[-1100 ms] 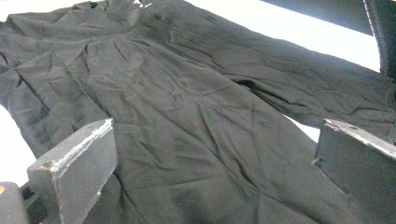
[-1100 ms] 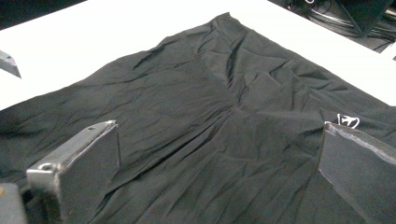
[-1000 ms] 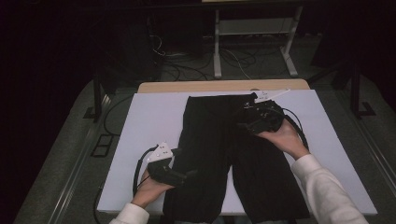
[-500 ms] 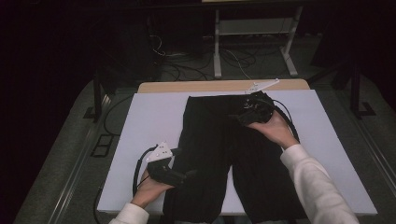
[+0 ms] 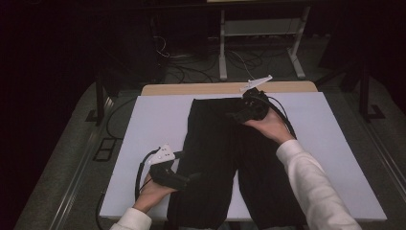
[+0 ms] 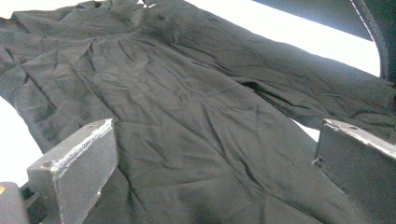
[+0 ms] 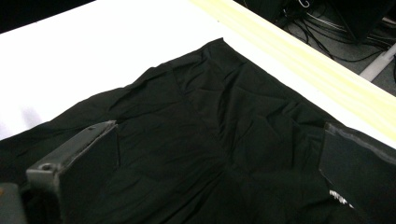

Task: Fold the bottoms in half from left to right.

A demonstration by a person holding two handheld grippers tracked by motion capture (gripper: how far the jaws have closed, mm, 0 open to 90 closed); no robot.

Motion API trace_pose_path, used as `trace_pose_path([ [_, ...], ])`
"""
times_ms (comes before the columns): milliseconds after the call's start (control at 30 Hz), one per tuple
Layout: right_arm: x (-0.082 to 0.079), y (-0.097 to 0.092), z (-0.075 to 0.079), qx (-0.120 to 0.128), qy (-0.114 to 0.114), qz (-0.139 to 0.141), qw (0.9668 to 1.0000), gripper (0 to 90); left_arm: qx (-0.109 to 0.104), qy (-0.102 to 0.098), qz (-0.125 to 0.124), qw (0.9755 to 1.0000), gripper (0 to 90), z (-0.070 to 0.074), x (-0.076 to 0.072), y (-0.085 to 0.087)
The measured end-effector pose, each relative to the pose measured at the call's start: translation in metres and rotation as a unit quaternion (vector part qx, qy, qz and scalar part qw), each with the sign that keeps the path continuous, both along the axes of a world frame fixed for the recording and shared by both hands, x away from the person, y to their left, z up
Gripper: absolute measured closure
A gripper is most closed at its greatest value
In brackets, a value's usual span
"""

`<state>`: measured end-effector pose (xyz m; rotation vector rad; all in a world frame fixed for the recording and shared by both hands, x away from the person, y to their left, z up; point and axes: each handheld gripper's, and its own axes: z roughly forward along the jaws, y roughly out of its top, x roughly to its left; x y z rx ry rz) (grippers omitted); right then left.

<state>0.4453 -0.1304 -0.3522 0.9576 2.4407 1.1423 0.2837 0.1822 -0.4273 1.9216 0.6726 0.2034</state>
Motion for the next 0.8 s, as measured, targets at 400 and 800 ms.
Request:
trace_pose_path([
  [400,0.021,0.026,-0.003,0.0,-0.005,0.001,1.0,0.0,-0.001,-0.006,-0.006,1.0,0.0,0.002,-0.004,-0.001],
  [800,0.04,0.046,-0.002,0.002,-0.004,-0.004,1.0,0.0,0.0,-0.005,-0.007,1.0,0.0,0.001,-0.003,-0.001],
])
